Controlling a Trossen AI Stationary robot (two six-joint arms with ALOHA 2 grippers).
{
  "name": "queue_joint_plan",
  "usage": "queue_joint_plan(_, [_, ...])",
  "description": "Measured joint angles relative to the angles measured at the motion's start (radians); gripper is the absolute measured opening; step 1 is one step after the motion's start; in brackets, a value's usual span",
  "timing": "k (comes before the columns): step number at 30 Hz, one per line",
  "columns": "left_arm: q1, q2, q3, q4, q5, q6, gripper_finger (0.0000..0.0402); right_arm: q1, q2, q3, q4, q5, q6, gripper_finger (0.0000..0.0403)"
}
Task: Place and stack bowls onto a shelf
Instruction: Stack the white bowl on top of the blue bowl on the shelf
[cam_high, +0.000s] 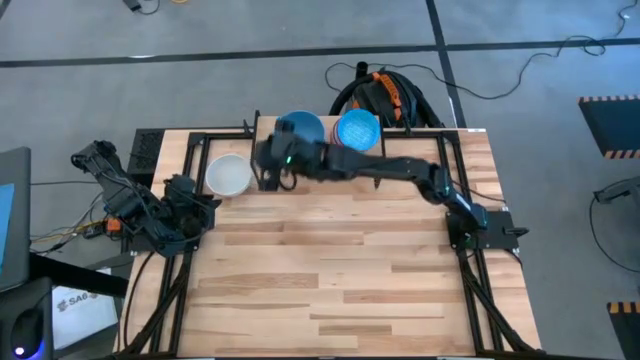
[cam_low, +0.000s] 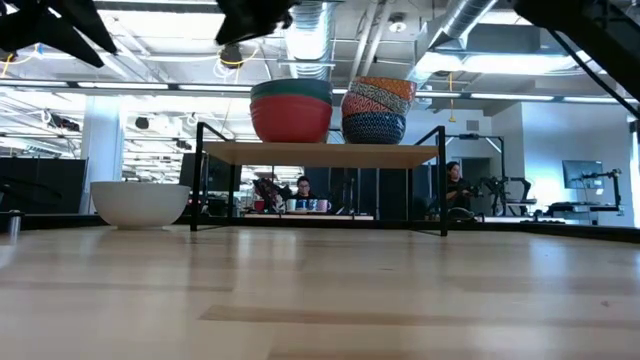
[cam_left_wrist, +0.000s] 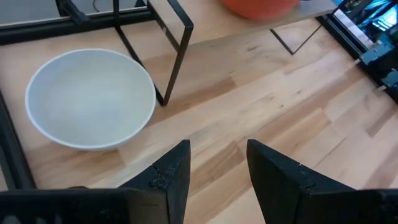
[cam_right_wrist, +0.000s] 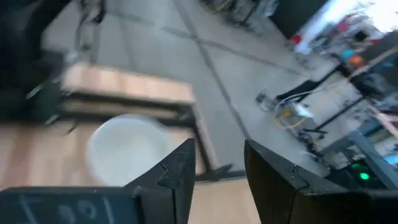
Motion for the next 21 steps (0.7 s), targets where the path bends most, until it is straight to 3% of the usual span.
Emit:
queue_joint_plan(4, [0.0, 0.0, 0.0, -0.003, 0.001, -0.003, 0.0141, -0.049, -0.043, -0.002, 0.03, -0.012, 0.039, 0.0162])
queue_joint_plan(8, [0.0, 0.0, 0.0, -0.03, -0.026, -0.025, 0.0141, -0.052, -0.073, -0.002, 0.0, -0.099, 0.174, 0.0162])
queue_joint_plan(11, [0.001, 0.0, 0.0, -0.048, -0.057, -0.069, 0.0141, -0.004, -0.074, -0.002, -0.061, -0.197, 0.363, 0.0162])
queue_joint_plan(14, [0.018, -0.003, 0.0, -0.056, -0.049, -0.116, 0.0141, 0.064, -0.072, -0.002, -0.156, -0.295, 0.729, 0.0162])
queue_joint_plan(16, [0.04, -0.015, 0.0, -0.057, -0.038, -0.123, 0.0141, 0.117, -0.072, -0.002, -0.213, -0.354, 0.89, 0.0162])
queue_joint_plan(21, [0.154, -0.027, 0.0, -0.064, -0.029, -0.086, 0.0141, 0.219, -0.066, -0.024, -0.43, -0.363, 0.959, 0.0162])
